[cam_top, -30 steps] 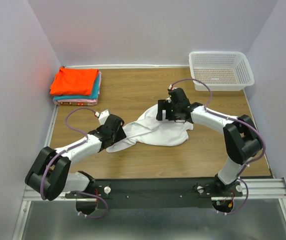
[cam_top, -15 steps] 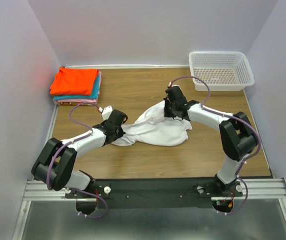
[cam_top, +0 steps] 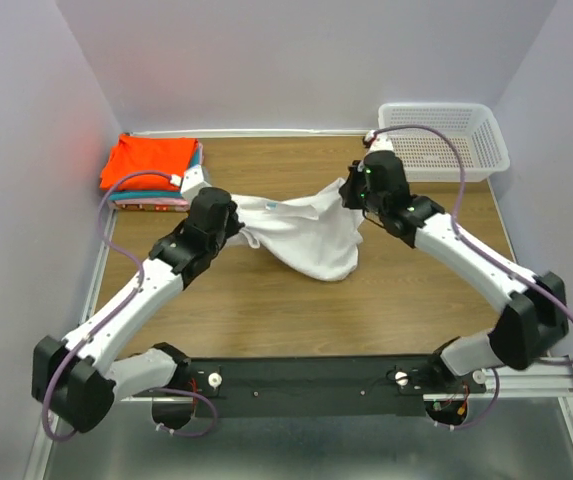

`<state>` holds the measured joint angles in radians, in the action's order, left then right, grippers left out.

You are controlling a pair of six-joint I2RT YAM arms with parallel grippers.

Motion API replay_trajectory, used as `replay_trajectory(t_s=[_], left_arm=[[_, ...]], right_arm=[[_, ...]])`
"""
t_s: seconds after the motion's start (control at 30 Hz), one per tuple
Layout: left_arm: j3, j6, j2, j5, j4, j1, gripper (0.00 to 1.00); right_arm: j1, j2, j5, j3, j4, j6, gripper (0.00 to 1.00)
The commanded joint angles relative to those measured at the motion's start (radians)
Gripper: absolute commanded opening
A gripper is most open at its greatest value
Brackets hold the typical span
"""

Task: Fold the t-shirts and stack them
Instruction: Flatten the tshirt out

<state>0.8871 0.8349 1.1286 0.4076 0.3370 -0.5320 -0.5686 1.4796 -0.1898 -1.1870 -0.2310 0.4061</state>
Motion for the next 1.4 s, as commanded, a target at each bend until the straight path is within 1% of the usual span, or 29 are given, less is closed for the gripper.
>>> replay_trajectory(t_s=[0.0, 0.13, 0.23, 0.37, 0.47, 0.53, 0.63, 0.67, 0.7, 0.73, 0.77, 0.8, 0.83, 0.87, 0.9, 0.93, 0.97, 1.0, 1.03, 1.07, 1.13, 1.17, 1.2, 1.23, 1.3, 1.37], left_arm=[[0.133, -0.059, -0.119, 0.056, 0.017, -0.003, 0.0], [0.211, -0.105, -0.216, 0.037, 0.014, -0.01, 0.0], [0.28, -0.129, -0.304, -0.01, 0.008, -0.011, 0.0], [0.309, -0.164, -0.406, -0.068, -0.026, -0.011, 0.0], [0.335, -0.192, -0.437, -0.082, -0.044, -0.011, 0.0], [0.366, -0.204, -0.415, -0.047, -0.044, -0.011, 0.0], [0.406, -0.218, -0.324, 0.016, -0.052, -0.011, 0.0], [0.449, -0.229, -0.288, 0.077, -0.052, -0.01, 0.0], [0.476, -0.24, -0.25, 0.109, -0.046, -0.01, 0.0], [0.543, -0.253, -0.162, 0.164, -0.035, -0.008, 0.0], [0.579, -0.266, -0.115, 0.186, -0.033, -0.003, 0.0], [0.616, -0.29, -0.071, 0.191, -0.033, 0.022, 0.0], [0.653, -0.309, 0.018, 0.15, -0.044, 0.047, 0.0], [0.72, -0.33, 0.058, 0.111, -0.056, 0.073, 0.0], [0.755, -0.338, 0.142, 0.07, -0.065, 0.139, 0.0], [0.826, -0.352, 0.183, -0.008, -0.076, 0.165, 0.0], [0.86, -0.374, 0.219, -0.033, -0.087, 0.182, 0.0], [0.9, -0.396, 0.256, -0.048, -0.095, 0.202, 0.0], [0.971, -0.422, 0.32, -0.079, -0.117, 0.214, 0.0], [1.012, -0.436, 0.35, -0.098, -0.125, 0.224, 0.0], [1.085, -0.5, 0.414, -0.137, -0.142, 0.228, 0.0], [1.151, -0.517, 0.428, -0.159, -0.141, 0.23, 0.0], [1.185, -0.533, 0.442, -0.17, -0.141, 0.23, 0.0], [1.229, -0.549, 0.457, -0.174, -0.141, 0.23, 0.0], [1.257, -0.568, 0.465, -0.188, -0.136, 0.231, 0.0], [1.225, -0.576, 0.442, -0.207, -0.141, 0.231, 0.0]], right_arm=[[-0.005, -0.162, -0.02, -0.081, 0.01, -0.047, 0.0], [-0.007, -0.294, 0.062, -0.128, -0.004, -0.064, 0.0], [-0.007, -0.369, 0.136, -0.167, -0.031, -0.069, 0.0], [-0.007, -0.448, 0.303, -0.189, -0.044, -0.064, 0.01], [-0.007, -0.475, 0.325, -0.204, -0.045, -0.066, 0.0], [-0.007, -0.469, 0.293, -0.229, -0.048, -0.073, 0.0], [-0.007, -0.417, 0.195, -0.284, -0.048, -0.104, 0.01], [-0.007, -0.363, 0.097, -0.304, -0.048, -0.125, 0.01], [-0.007, -0.334, 0.061, -0.324, -0.048, -0.139, 0.0], [-0.007, -0.296, 0.02, -0.376, -0.048, -0.156, 0.0], [-0.007, -0.26, -0.018, -0.403, -0.048, -0.17, 0.0], [-0.005, -0.178, -0.089, -0.437, -0.048, -0.209, 0.01], [-0.004, -0.139, -0.121, -0.468, -0.047, -0.229, 0.01], [0.01, -0.099, -0.147, -0.543, -0.047, -0.242, 0.0], [0.022, -0.053, -0.166, -0.58, -0.047, -0.262, 0.0], [0.06, 0.023, -0.159, -0.617, -0.047, -0.263, 0.01], [0.081, 0.069, -0.143, -0.711, -0.047, -0.257, 0.0], [0.104, 0.109, -0.128, -0.759, -0.047, -0.257, 0.0], [0.119, 0.189, -0.119, -0.817, -0.045, -0.26, 0.0], [0.162, 0.226, -0.085, -0.927, -0.042, -0.257, 0.0], [0.199, 0.295, -0.041, -1.043, -0.042, -0.245, 0.0], [0.213, 0.32, -0.016, -1.091, -0.041, -0.243, 0.0], [0.232, 0.368, 0.024, -1.185, -0.042, -0.239, 0.01], [0.236, 0.381, 0.035, -1.215, -0.041, -0.239, 0.0], [0.242, 0.39, 0.055, -1.254, -0.039, -0.25, 0.0], [0.243, 0.363, 0.055, -1.206, -0.039, -0.251, 0.0]])
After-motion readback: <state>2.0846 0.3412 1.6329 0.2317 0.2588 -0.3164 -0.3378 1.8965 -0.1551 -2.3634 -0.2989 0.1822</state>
